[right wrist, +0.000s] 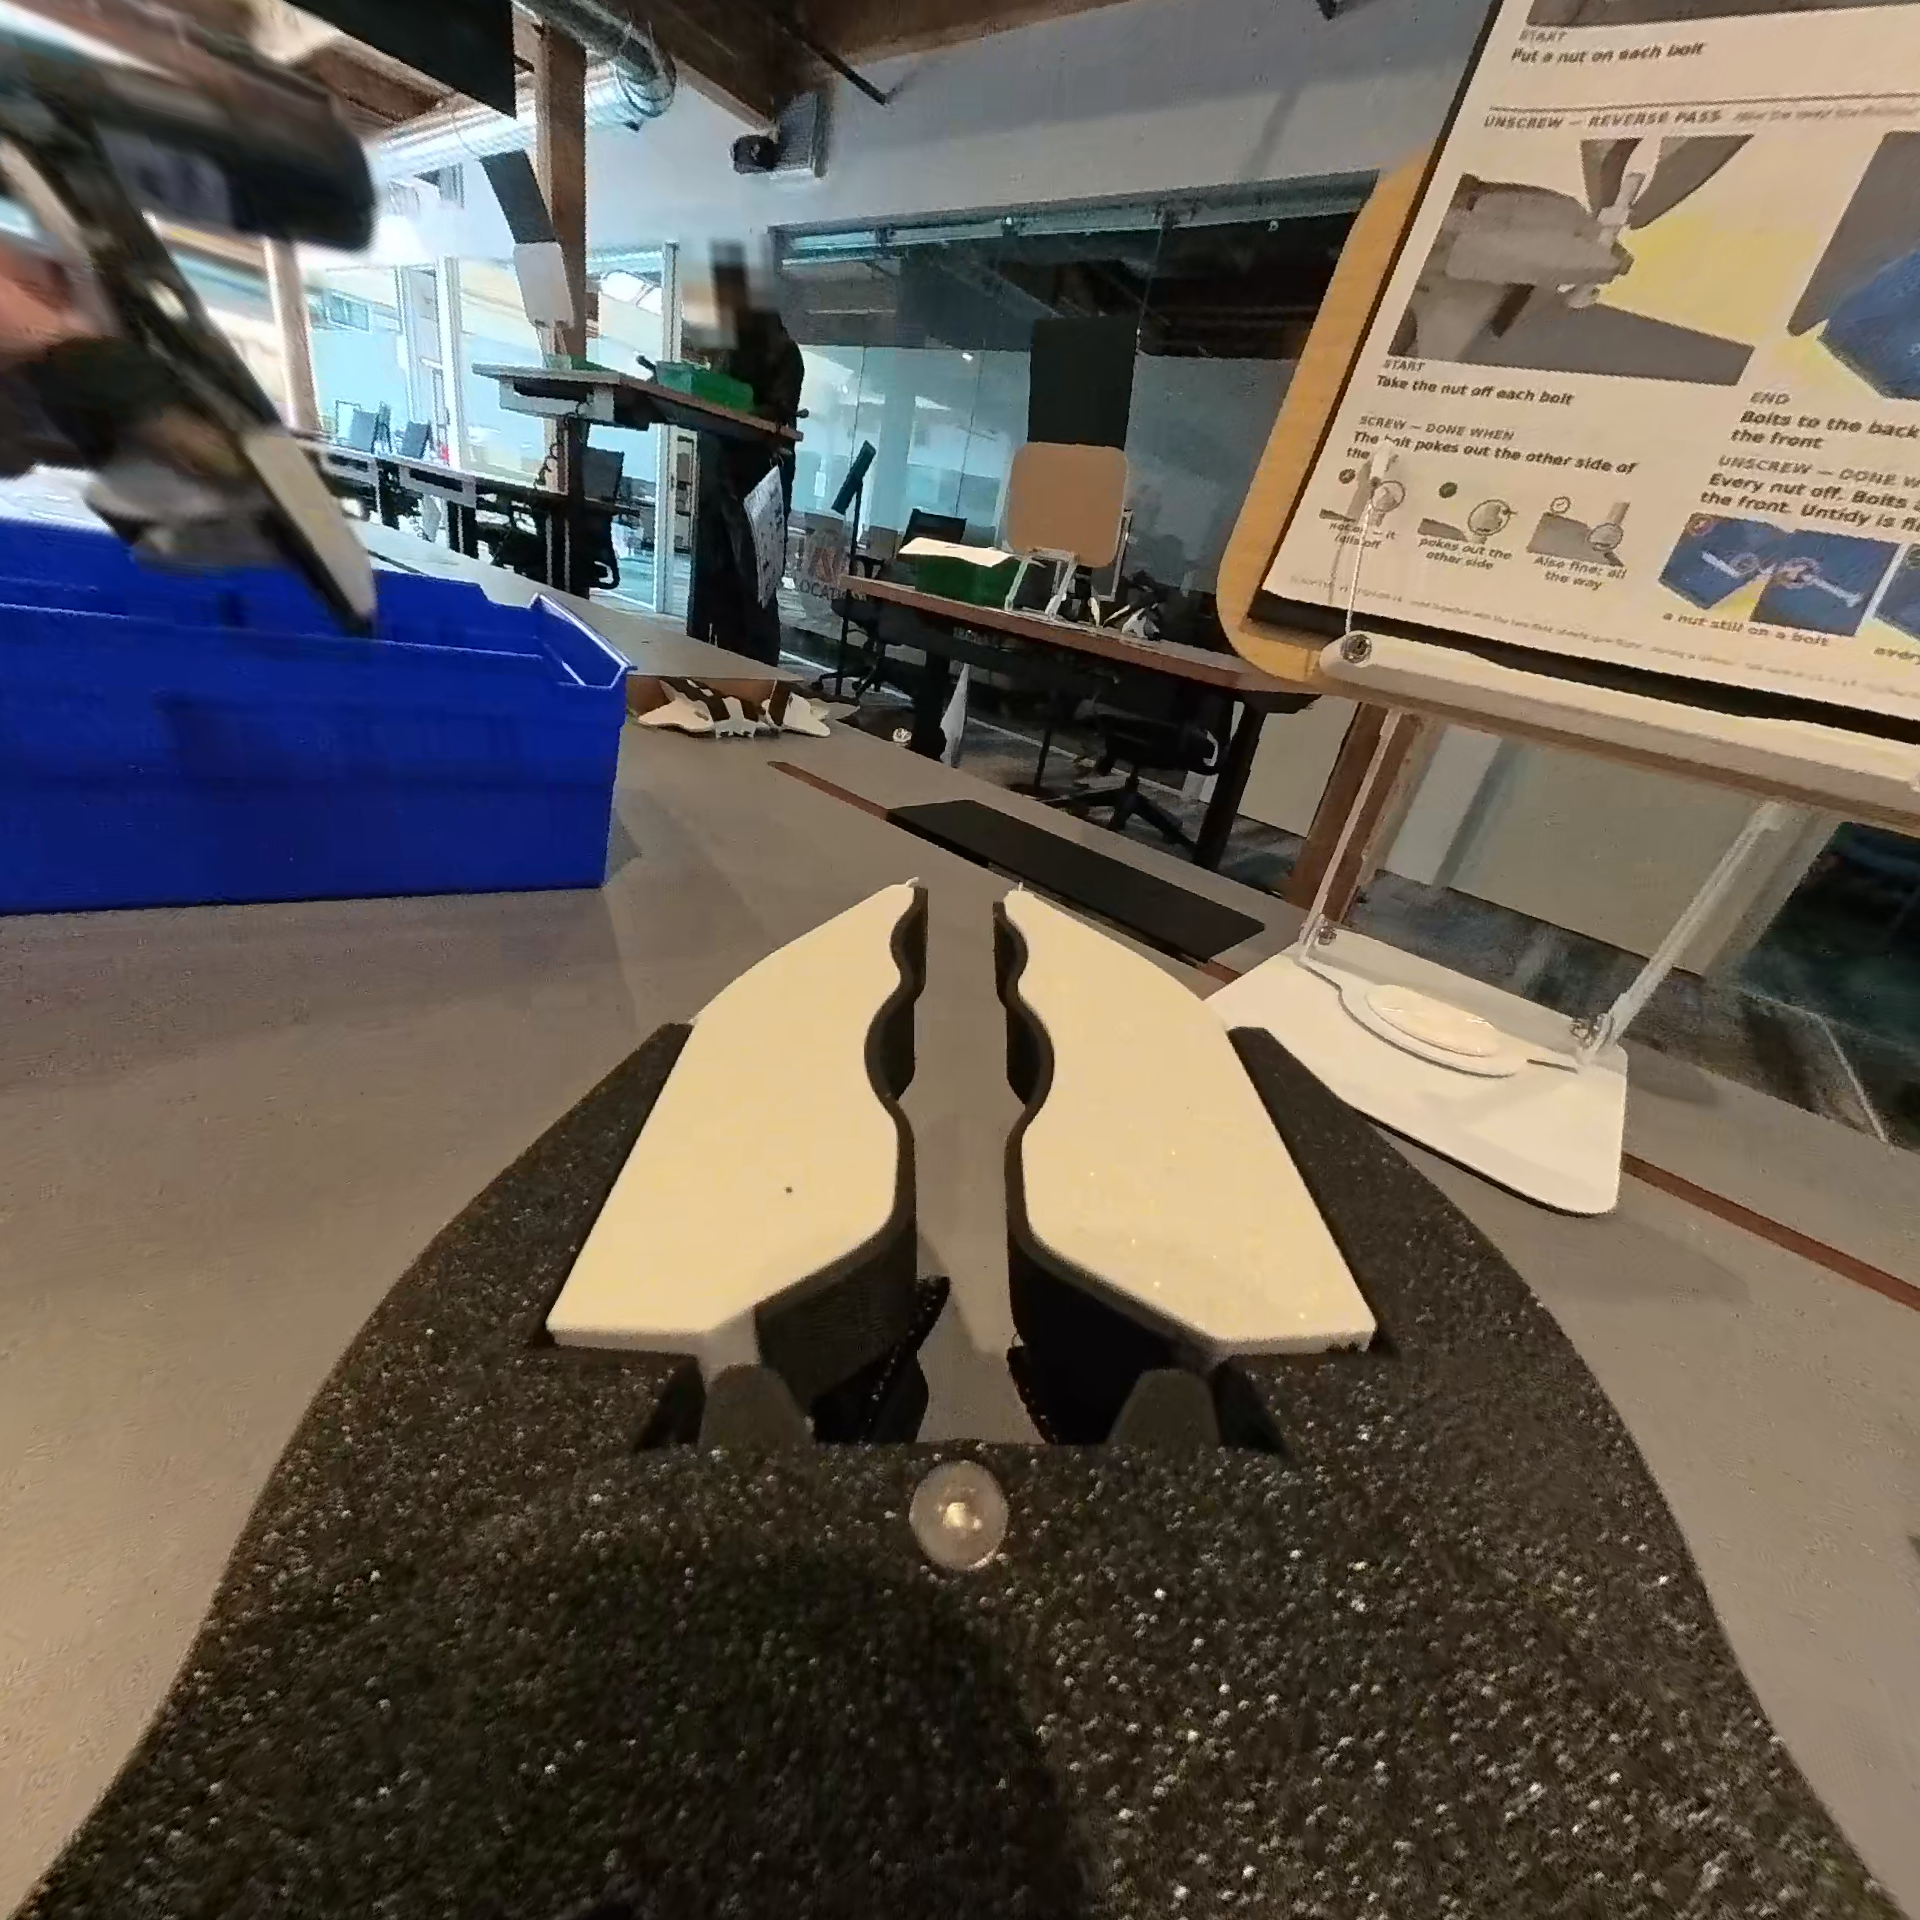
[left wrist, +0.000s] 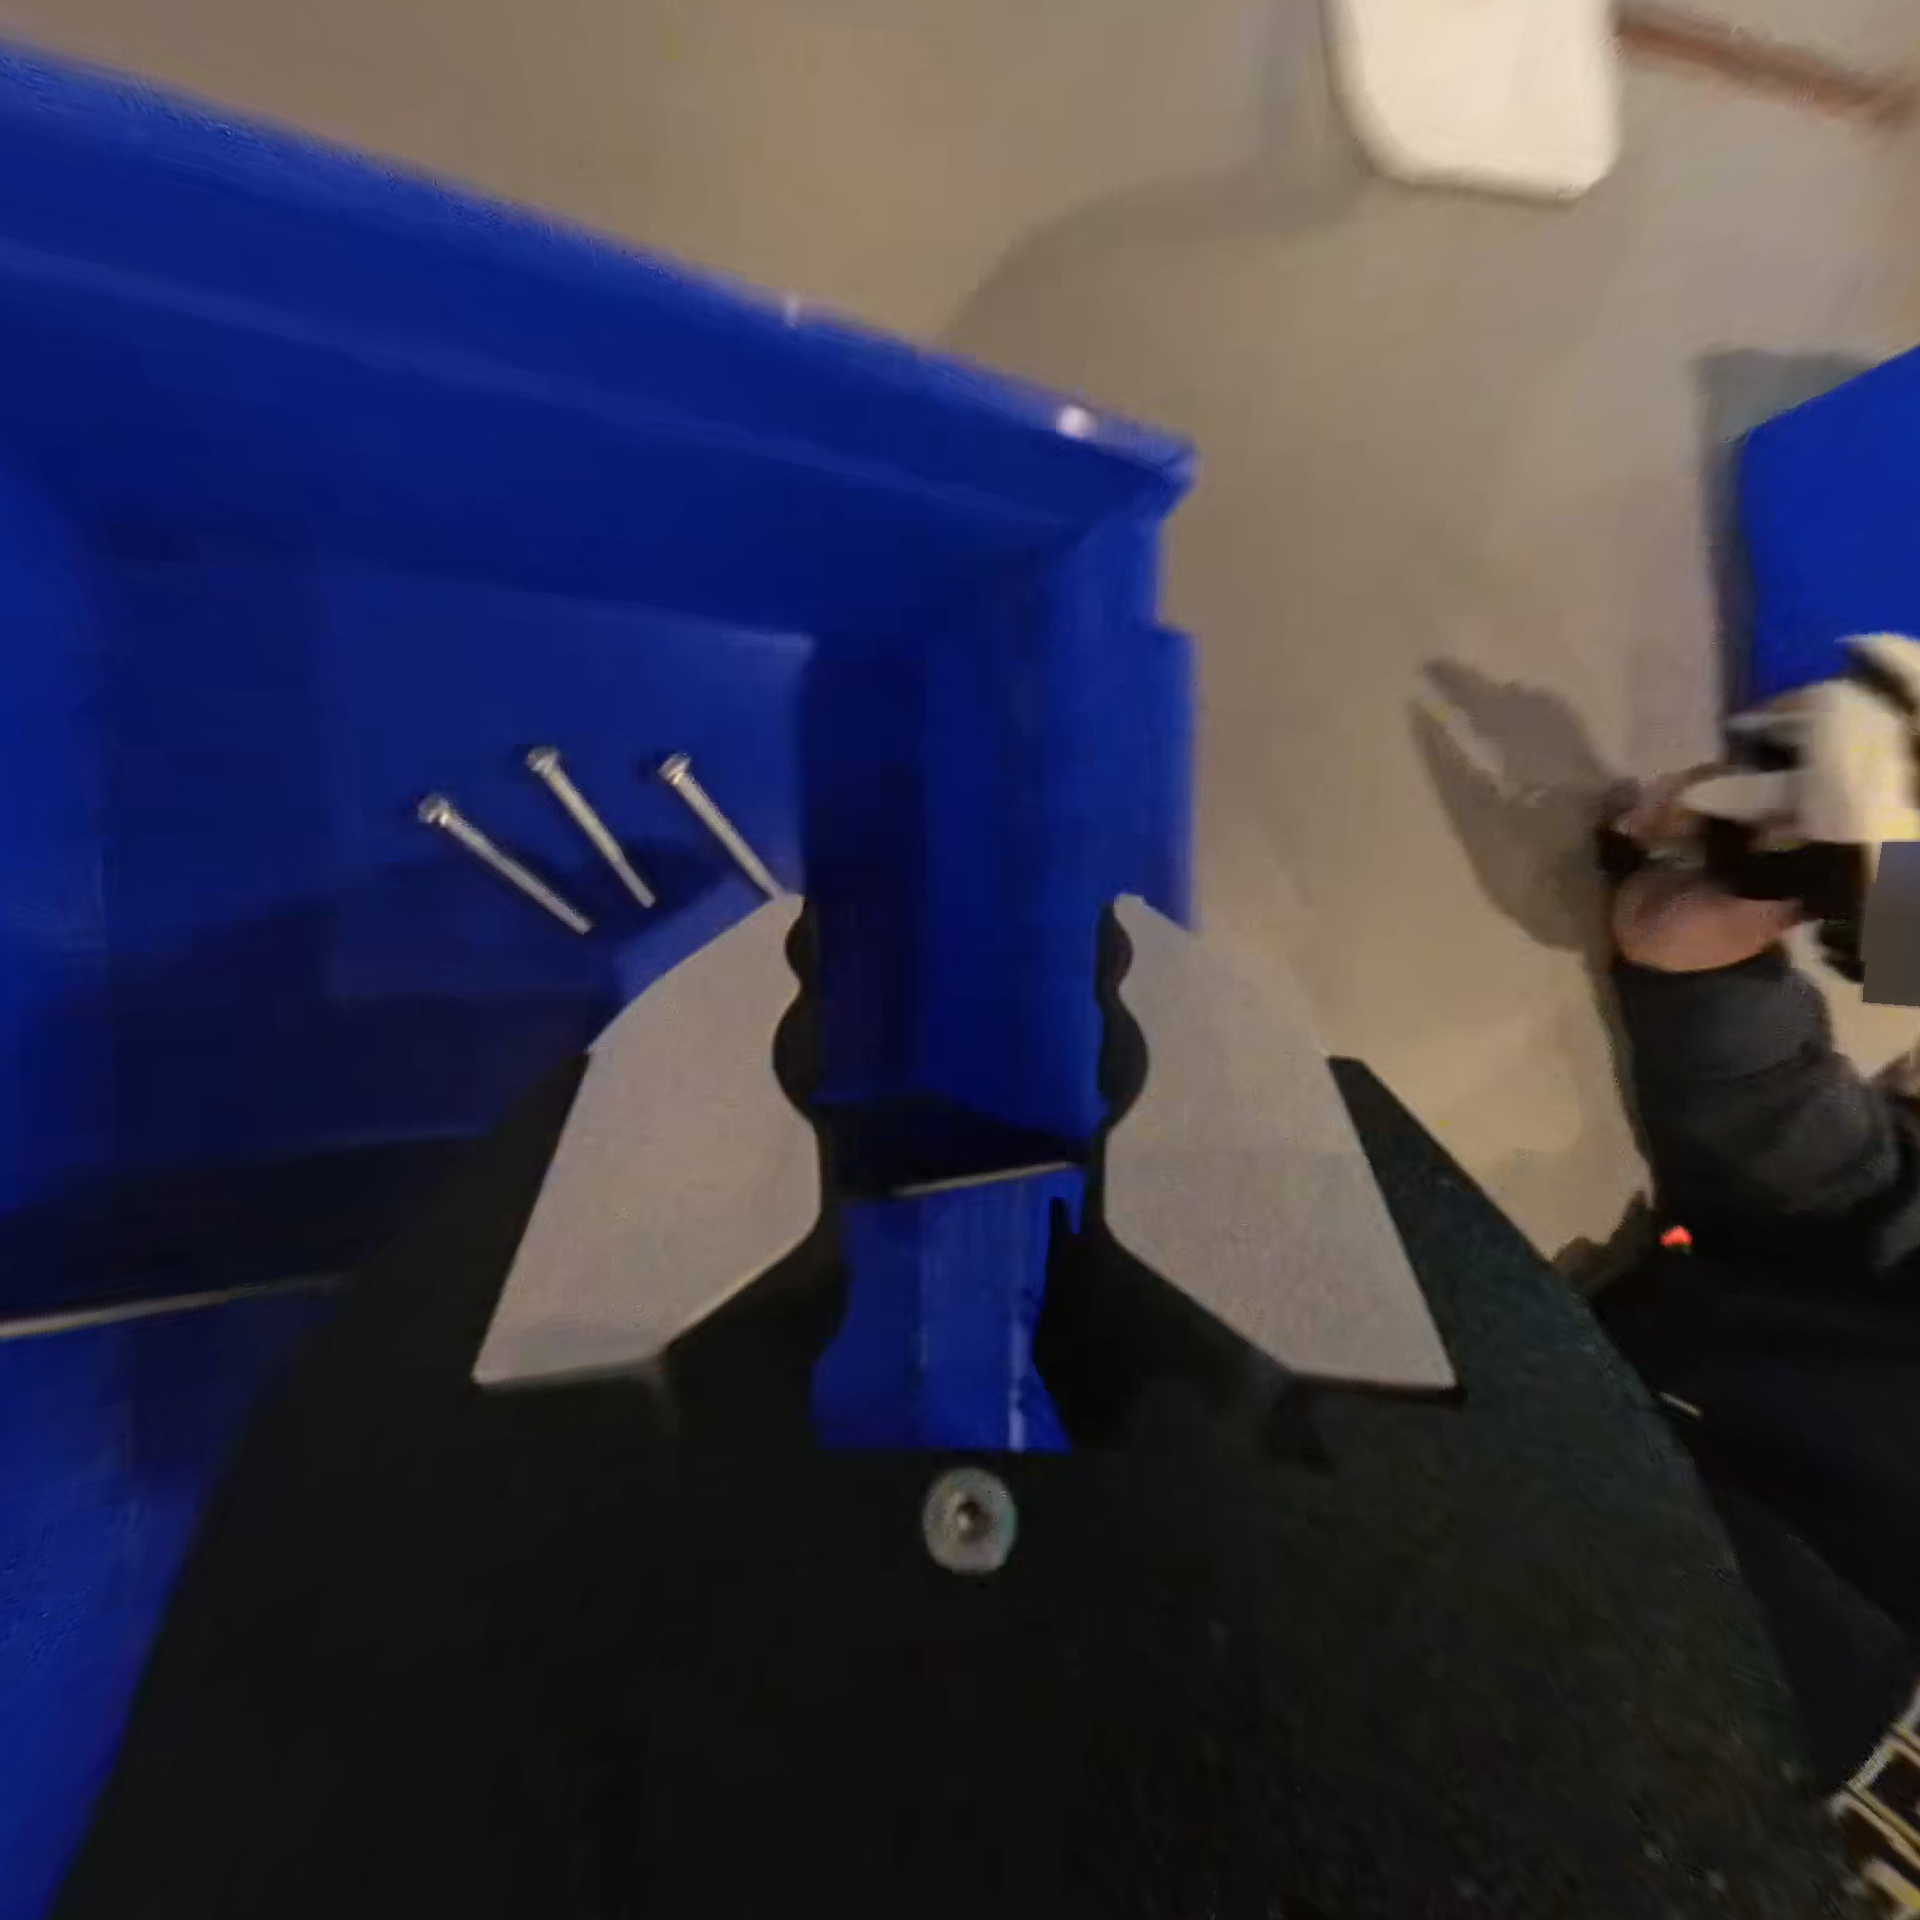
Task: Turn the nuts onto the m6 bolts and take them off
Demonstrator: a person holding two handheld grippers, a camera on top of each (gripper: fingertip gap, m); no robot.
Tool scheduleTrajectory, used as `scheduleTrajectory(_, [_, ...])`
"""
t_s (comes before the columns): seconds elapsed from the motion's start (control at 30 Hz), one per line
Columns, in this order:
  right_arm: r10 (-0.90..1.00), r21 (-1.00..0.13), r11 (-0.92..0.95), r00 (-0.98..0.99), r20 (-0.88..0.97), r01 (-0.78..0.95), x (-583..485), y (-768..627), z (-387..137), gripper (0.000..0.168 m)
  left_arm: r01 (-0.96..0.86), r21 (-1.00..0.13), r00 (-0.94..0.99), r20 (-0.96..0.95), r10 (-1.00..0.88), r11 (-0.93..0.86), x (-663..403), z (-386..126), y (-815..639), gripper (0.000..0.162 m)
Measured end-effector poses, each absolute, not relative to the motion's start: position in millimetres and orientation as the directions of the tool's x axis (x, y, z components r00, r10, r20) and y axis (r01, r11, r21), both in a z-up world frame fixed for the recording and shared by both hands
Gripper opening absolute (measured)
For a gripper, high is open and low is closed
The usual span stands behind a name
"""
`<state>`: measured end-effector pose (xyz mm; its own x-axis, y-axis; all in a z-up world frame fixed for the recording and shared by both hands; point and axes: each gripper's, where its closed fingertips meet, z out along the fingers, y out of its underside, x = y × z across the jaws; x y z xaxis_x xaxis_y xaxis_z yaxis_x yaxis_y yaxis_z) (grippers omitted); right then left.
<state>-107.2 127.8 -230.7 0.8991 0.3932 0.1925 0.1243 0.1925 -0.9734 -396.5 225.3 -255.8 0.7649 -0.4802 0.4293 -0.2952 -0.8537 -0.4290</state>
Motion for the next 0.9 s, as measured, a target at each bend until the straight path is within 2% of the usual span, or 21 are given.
scheduleTrajectory(0.07, [0.392,-0.974,0.193,0.9,0.191,0.123,-106.8,127.7,-230.6,0.012,-0.322,-0.323,0.784,0.436,-0.441,-0.89,-397.6,-280.3,230.5,0.047])
scheduleTrajectory(0.1, [0.392,-0.974,0.191,0.9,0.19,0.122,-106.8,127.8,-230.7,0.012,-0.323,-0.299,0.791,0.436,-0.429,-0.898,-396.7,-285.9,235.2,0.03])
scheduleTrajectory(0.13, [0.393,-0.974,0.19,0.9,0.19,0.123,-106.8,127.8,-230.9,0.012,-0.312,-0.294,0.799,0.434,-0.417,-0.904,-395.1,-288.1,241.7,0.038])
scheduleTrajectory(0.37, [0.406,-0.975,0.189,0.894,0.188,0.12,-108.4,127.5,-231.2,0.011,-0.331,-0.114,0.868,0.352,-0.35,-0.937,-394.9,-320.5,251.7,0.042])
scheduleTrajectory(0.63, [0.423,-0.978,0.186,0.89,0.168,0.096,-108.5,127.4,-230.4,0.01,-0.332,-0.036,0.908,0.257,-0.33,-0.942,-400.6,-340.1,253.7,0.037])
scheduleTrajectory(0.7, [0.426,-0.979,0.185,0.891,0.16,0.088,-108.0,127.5,-230.2,0.01,-0.341,-0.058,0.912,0.22,-0.346,-0.938,-402.5,-341.3,258.0,0.03])
scheduleTrajectory(0.73, [0.426,-0.979,0.184,0.891,0.157,0.085,-107.6,127.5,-230.0,0.01,-0.355,-0.06,0.912,0.2,-0.36,-0.933,-404.1,-342.6,258.4,0.023])
scheduleTrajectory(0.77, [0.424,-0.98,0.183,0.892,0.153,0.081,-106.9,127.7,-229.9,0.01,-0.38,-0.063,0.904,0.188,-0.385,-0.923,-404.7,-343.8,257.9,0.008])
scheduleTrajectory(0.9, [0.41,-0.981,0.185,0.902,0.137,0.065,-102.7,128.1,-228.6,0.01,-0.441,-0.11,0.882,0.13,-0.452,-0.891,-410.7,-331.2,258.3,0.005])
